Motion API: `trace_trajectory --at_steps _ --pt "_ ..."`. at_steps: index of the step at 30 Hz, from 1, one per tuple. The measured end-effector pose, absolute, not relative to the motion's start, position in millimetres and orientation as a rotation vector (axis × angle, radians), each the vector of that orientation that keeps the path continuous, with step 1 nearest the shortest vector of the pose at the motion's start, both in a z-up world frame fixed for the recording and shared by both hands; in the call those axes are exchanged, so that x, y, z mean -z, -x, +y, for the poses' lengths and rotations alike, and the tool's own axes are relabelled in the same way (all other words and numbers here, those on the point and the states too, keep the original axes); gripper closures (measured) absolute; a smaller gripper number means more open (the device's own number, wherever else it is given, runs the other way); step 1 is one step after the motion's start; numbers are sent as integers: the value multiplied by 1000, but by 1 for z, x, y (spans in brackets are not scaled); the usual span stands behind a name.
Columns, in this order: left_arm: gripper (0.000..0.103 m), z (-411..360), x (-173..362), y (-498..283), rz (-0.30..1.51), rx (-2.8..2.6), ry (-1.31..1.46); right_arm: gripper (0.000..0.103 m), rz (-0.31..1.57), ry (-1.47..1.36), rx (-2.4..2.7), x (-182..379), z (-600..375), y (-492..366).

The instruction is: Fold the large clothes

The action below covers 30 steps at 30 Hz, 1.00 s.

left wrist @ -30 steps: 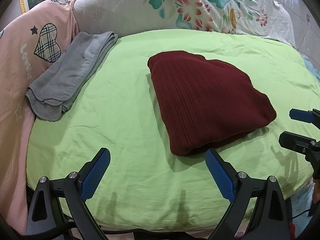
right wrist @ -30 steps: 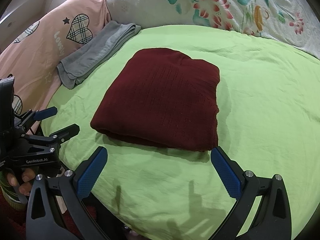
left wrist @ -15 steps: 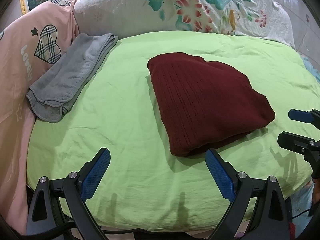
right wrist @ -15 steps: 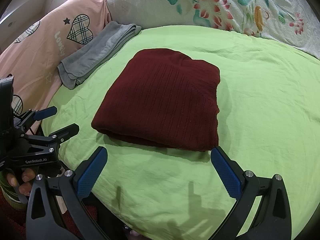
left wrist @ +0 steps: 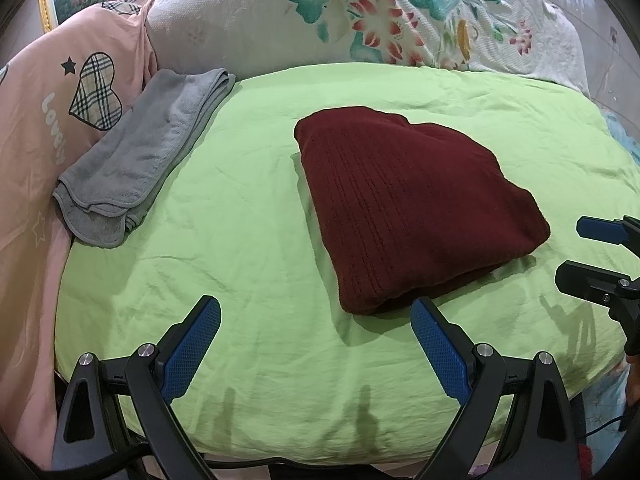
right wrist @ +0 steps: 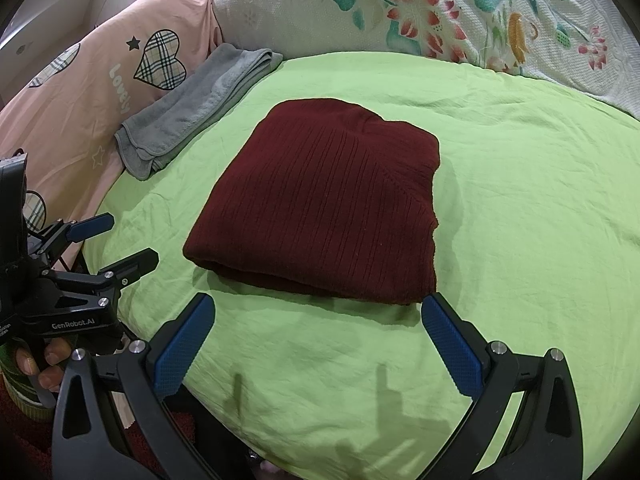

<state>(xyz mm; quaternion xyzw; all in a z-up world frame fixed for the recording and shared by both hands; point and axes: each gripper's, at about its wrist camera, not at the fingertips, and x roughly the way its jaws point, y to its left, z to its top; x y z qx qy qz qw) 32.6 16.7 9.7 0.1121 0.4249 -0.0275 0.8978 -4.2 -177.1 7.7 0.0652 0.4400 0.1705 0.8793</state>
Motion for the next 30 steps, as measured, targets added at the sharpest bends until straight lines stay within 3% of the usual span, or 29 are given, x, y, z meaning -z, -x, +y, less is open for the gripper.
trace_trajectory --at_steps 30 --pt "7 13 -12 -33 876 60 -235 0 912 -136 -358 -12 -177 3"
